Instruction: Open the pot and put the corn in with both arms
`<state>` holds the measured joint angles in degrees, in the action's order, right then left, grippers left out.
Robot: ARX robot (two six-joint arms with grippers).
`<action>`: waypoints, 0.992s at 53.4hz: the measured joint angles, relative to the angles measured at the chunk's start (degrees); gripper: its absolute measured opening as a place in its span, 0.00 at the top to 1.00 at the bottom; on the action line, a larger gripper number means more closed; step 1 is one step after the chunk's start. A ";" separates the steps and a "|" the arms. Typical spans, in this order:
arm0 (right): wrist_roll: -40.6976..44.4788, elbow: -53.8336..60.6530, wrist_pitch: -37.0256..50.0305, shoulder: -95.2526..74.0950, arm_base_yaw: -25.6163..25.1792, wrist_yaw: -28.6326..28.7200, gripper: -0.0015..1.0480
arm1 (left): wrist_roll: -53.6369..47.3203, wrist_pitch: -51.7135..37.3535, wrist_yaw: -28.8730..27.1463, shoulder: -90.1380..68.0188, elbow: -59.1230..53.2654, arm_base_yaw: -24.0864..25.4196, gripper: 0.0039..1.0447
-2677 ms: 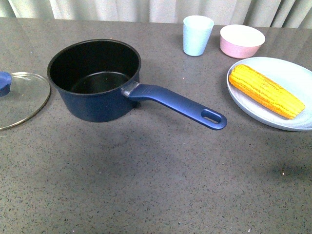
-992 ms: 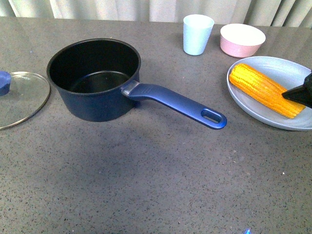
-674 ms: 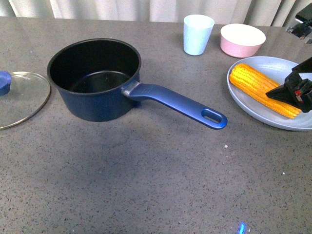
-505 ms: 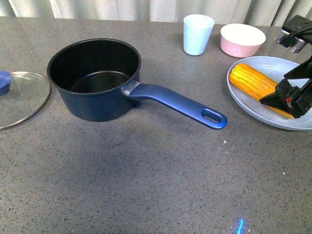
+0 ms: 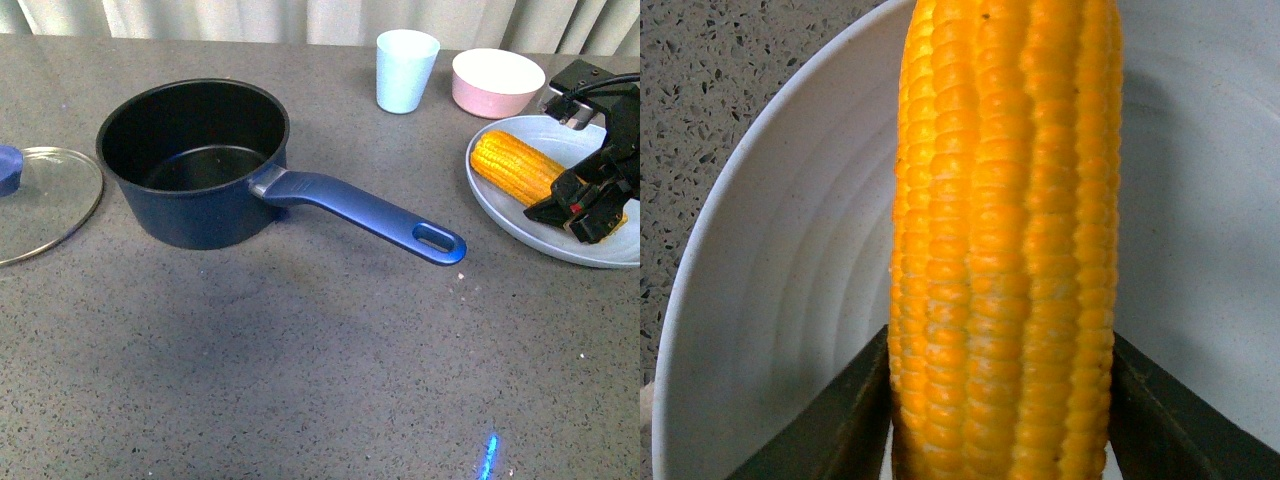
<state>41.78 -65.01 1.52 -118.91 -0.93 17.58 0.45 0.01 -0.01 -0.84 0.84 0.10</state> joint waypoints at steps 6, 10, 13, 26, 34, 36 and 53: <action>-0.87 -0.46 0.00 0.02 -0.55 0.57 0.62 | 0.00 0.00 0.00 0.00 0.00 0.00 0.08; -1.73 -0.81 -0.17 0.46 -1.05 1.81 0.68 | 0.00 0.00 0.00 0.00 0.00 0.00 0.08; -2.54 -0.96 -0.57 1.16 -1.36 2.84 0.71 | 0.00 0.00 0.00 0.00 0.00 0.00 0.08; -9.75 -4.00 -3.61 10.36 2.86 11.17 0.79 | 0.00 0.00 0.00 0.00 0.00 0.00 0.08; -12.68 -8.33 -5.29 10.58 10.69 12.94 0.80 | 0.00 0.00 0.00 0.00 0.00 0.00 0.08; -13.27 -9.35 -5.66 9.90 12.55 13.11 0.80 | 0.00 0.00 0.00 0.00 0.00 0.00 0.08; -17.90 -25.29 -9.70 -2.19 24.65 13.07 0.81 | 0.00 0.00 0.00 0.00 0.00 0.00 0.08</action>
<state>23.88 -90.30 -8.19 -121.10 23.73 30.65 0.45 0.01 -0.01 -0.84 0.84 0.10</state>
